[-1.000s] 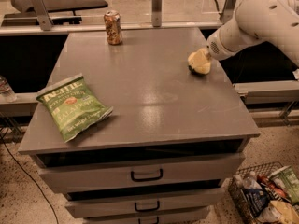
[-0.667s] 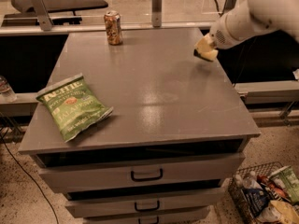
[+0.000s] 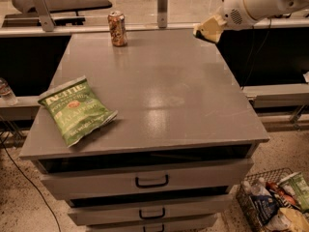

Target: Move sponge near orange can

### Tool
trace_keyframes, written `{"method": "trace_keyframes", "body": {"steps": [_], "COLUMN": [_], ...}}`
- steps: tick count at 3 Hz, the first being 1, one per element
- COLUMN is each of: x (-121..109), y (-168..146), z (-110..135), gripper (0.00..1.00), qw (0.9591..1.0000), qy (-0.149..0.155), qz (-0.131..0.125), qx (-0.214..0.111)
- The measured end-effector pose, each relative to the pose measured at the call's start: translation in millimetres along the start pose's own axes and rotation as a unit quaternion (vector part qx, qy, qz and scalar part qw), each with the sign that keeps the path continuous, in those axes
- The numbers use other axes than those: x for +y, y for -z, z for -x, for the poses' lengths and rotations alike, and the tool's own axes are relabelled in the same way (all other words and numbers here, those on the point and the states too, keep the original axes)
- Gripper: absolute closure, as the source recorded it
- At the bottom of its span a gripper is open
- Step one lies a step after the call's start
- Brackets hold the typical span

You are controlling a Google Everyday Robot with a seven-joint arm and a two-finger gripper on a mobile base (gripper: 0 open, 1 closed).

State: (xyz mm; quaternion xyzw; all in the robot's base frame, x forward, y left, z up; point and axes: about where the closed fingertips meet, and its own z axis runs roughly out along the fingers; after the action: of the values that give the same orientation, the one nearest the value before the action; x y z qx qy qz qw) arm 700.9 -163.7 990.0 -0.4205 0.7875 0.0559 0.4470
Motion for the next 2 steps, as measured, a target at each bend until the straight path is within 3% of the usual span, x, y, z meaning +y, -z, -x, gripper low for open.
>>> {"method": "trace_keyframes", "body": {"steps": [1, 2], "x": [0.1, 2.4], "y": [-0.1, -10.5], "z": [0.0, 25.4], "gripper": [1.0, 1.0], "qw": [1.0, 0.999], "qy": [0.0, 0.04], "qz": [0.0, -0.002], "qx": [0.0, -0.021]}}
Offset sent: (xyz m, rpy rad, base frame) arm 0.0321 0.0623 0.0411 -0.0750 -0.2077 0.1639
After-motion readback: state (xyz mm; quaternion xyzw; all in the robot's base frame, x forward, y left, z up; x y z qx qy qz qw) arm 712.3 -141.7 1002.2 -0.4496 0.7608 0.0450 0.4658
